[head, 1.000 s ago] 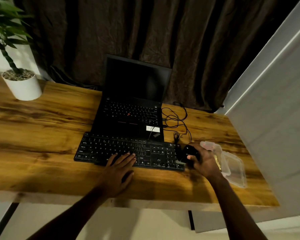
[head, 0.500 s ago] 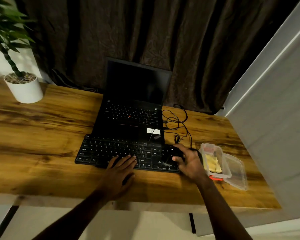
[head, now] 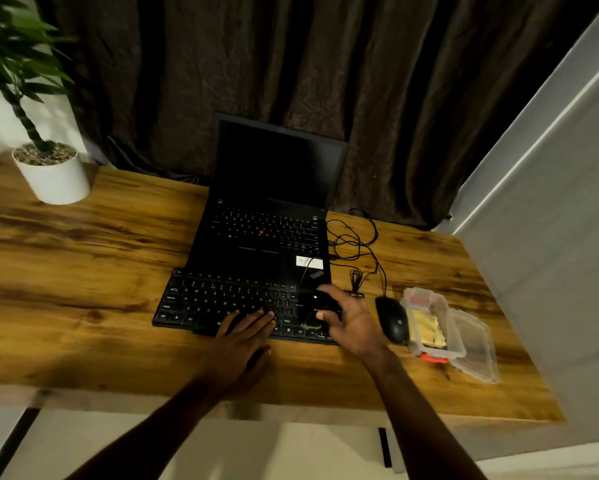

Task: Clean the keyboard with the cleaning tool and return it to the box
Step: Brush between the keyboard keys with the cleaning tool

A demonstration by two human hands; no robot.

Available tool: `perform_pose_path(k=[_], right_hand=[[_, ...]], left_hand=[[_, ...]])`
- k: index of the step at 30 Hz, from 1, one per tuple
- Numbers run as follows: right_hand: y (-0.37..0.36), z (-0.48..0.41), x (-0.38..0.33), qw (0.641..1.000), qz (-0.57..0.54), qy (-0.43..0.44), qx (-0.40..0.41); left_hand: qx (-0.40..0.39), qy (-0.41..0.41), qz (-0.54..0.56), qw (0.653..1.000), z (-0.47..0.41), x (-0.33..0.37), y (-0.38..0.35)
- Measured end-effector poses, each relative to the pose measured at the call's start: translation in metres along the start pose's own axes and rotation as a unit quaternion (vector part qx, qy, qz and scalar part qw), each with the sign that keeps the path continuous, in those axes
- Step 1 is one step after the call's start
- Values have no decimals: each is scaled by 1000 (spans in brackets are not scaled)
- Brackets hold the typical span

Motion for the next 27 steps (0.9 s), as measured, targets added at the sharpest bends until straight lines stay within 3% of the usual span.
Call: perform_pose_path(k=[8, 21, 27], right_hand=[[42, 11, 29, 998, 21, -23, 46], [2, 10, -11, 998, -54, -16, 6], [27, 21, 20, 999, 17, -36, 36]], left_hand=[[15, -8, 10, 1000, 0, -1, 3], [5, -4, -5, 1000, 0, -2, 2], [4, -5, 4, 1000, 1, -1, 2]])
Point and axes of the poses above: each hand's wrist, its own z-axis away from the middle knuckle, its own y-axis out of the back of the hand, x = y × z, the point moved 7 cm from there along -z, towards the middle knuckle, and after that the axes turned 4 degrees about x, right-handed, at the moved point
